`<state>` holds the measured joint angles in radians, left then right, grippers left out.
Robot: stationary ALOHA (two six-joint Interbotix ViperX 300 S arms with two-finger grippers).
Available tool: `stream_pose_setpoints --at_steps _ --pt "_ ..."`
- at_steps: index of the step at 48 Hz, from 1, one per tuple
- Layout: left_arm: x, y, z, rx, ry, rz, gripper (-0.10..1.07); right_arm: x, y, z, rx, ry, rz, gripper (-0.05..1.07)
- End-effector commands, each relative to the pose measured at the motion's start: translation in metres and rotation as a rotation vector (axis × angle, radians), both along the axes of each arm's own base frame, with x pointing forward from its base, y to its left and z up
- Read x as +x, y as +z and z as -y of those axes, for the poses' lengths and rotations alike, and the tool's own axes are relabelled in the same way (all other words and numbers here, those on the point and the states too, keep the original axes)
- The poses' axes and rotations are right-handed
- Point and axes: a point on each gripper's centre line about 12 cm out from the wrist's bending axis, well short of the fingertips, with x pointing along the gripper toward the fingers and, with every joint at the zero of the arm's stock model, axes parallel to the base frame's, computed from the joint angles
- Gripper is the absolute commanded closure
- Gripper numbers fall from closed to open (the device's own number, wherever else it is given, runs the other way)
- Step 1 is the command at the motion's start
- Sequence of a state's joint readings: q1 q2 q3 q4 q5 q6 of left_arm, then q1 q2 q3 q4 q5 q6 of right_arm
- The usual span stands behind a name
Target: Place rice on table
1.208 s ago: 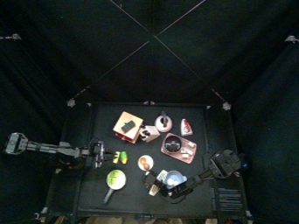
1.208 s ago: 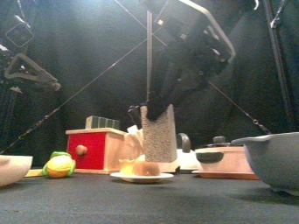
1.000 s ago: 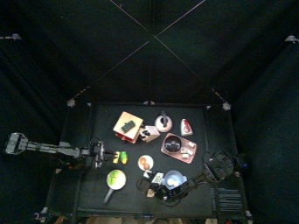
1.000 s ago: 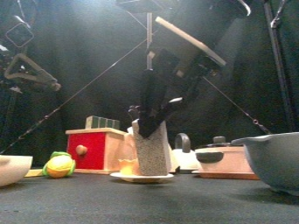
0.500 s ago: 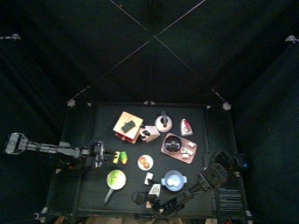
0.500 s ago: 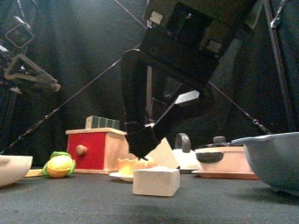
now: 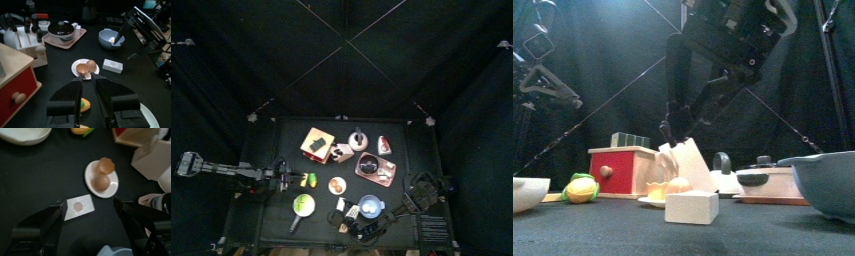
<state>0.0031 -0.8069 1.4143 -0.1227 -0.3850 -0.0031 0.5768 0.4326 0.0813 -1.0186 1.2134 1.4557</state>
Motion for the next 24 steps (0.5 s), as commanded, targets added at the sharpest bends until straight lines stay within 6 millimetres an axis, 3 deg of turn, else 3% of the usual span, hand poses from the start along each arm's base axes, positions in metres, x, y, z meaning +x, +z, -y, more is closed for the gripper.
stream_pose_setpoints --at_steps 1,9,24 --pt "0.003 0.004 -0.002 -0.054 0.03 -0.012 0.34 -0.01 0.035 0.022 0.012 -0.036 0.131 0.02" --pt "0.007 0.006 -0.003 -0.122 0.058 -0.061 0.34 -0.032 0.049 0.053 0.051 -0.062 0.341 0.02" --pt "0.015 0.015 -0.005 -0.174 0.072 -0.143 0.34 -0.066 0.04 0.096 0.167 -0.107 0.49 0.02"
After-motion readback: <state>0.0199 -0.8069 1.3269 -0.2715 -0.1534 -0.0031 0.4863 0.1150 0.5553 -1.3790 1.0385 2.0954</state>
